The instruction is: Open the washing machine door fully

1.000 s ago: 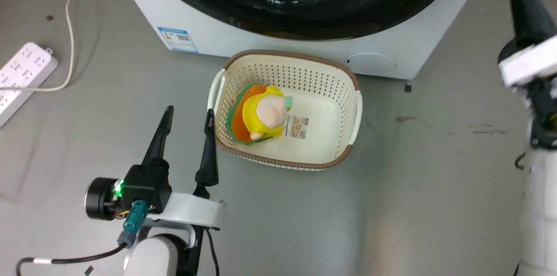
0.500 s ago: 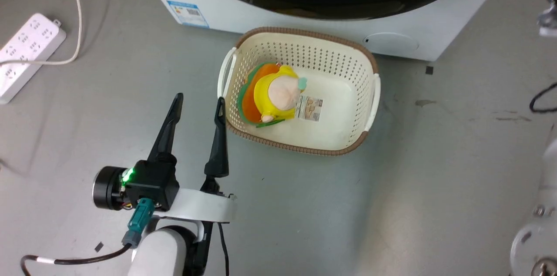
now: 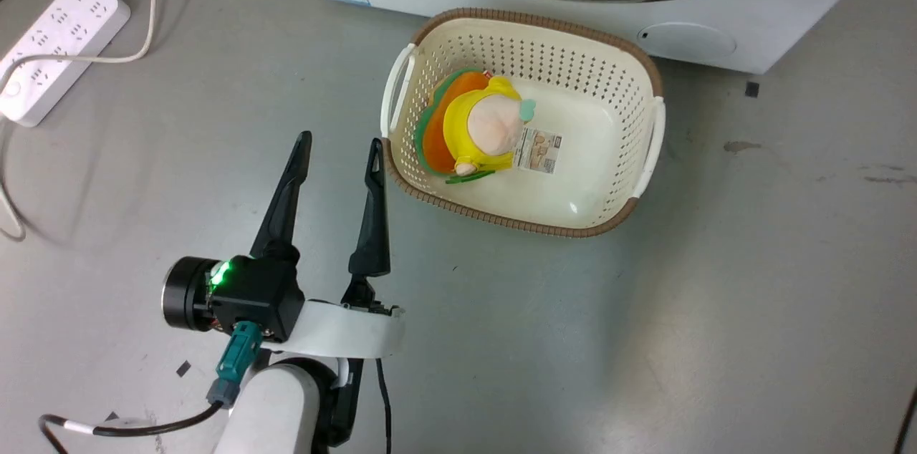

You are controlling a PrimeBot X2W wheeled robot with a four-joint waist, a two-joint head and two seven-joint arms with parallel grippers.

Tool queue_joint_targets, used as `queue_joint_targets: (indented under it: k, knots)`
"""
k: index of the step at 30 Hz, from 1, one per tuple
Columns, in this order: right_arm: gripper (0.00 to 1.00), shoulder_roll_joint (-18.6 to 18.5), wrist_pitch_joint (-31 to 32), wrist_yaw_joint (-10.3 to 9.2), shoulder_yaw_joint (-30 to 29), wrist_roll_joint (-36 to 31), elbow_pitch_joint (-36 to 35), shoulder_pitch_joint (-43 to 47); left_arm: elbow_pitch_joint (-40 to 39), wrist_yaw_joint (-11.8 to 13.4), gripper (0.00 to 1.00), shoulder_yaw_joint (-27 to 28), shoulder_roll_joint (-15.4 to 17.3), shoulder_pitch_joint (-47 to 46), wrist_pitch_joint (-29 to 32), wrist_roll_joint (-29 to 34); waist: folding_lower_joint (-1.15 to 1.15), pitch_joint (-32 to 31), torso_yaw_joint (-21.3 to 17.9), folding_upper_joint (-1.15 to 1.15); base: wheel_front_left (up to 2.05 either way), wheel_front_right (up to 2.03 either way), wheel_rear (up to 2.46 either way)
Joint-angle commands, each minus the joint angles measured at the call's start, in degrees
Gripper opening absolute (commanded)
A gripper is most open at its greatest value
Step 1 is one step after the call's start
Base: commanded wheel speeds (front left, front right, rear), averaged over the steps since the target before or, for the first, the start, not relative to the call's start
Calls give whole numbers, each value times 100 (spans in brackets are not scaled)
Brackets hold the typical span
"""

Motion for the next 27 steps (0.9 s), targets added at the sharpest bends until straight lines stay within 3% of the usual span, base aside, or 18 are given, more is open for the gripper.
queue_joint_targets:
  k: [1,12,21,27]
  knots:
    - [0,-22,121,0,-118,9,163,-285,-34,24,100,-52,5,-139,-65,-36,0,49,35,0,0,0,0]
    - [0,-24,1136,-1,-958,-21,588,-822,-51,122,100,-196,5,-336,-221,-118,0,119,122,0,0,0,0]
    - [0,248,2026,-1,-1513,161,327,-270,34,147,100,-381,6,-265,-326,-176,0,-254,40,0,0,0,0]
    - [0,420,2468,-1,-1538,279,-53,377,133,127,100,-385,6,-112,-326,-166,0,-634,-2,0,0,0,0]
